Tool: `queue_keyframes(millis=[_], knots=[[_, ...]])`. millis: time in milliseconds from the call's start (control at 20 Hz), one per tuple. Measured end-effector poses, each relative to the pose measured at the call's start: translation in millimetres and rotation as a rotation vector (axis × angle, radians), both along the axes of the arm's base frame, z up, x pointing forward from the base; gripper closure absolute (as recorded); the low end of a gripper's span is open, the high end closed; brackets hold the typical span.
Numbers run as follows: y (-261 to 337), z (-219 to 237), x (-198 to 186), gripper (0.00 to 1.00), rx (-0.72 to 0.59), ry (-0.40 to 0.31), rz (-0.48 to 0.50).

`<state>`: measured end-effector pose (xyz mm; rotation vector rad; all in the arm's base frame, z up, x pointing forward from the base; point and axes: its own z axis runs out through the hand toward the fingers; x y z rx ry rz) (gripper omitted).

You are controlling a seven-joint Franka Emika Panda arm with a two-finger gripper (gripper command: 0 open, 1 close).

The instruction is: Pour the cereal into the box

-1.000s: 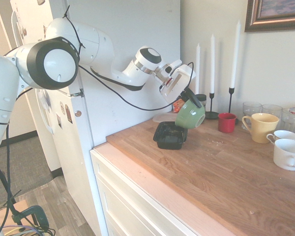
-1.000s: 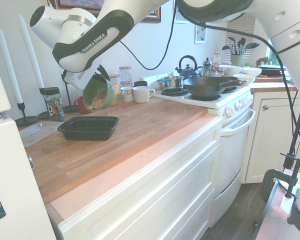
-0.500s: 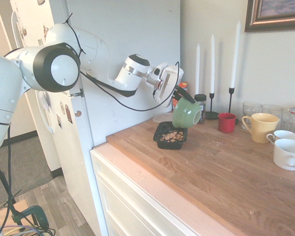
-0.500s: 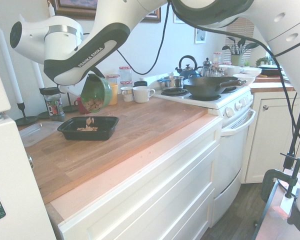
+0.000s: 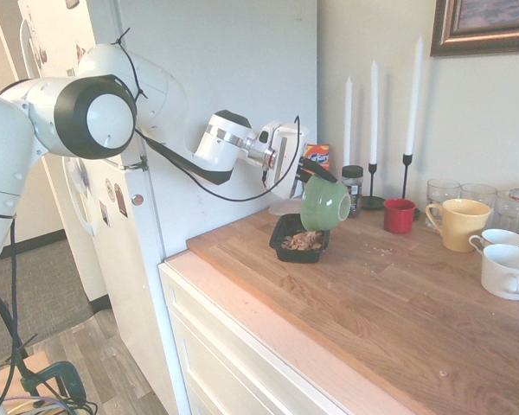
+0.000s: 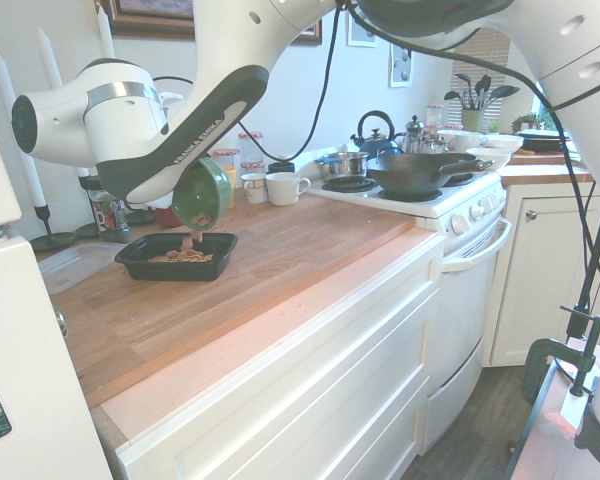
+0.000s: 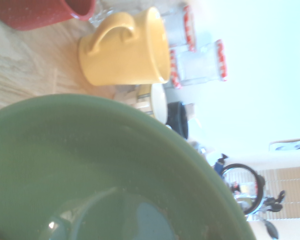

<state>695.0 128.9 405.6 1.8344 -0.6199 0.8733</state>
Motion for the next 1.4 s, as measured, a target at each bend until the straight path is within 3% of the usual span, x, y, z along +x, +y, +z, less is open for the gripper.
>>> queue_keyframes(millis=[350,650,800,1050,1400], knots=[[14.0,4.7,-10.6,1.00,-0.075,-0.048,0.060],[30.0,2.3,-23.3,1.00,-0.031,-0.061,0.054],[21.2,36.8,-27.5,1.00,0.120,-0.069,-0.024],[-54.2,122.4,-27.8,1.00,0.427,-0.032,-0.141],[-138.3,104.5,-24.1,1.00,0.877,0.035,-0.269]])
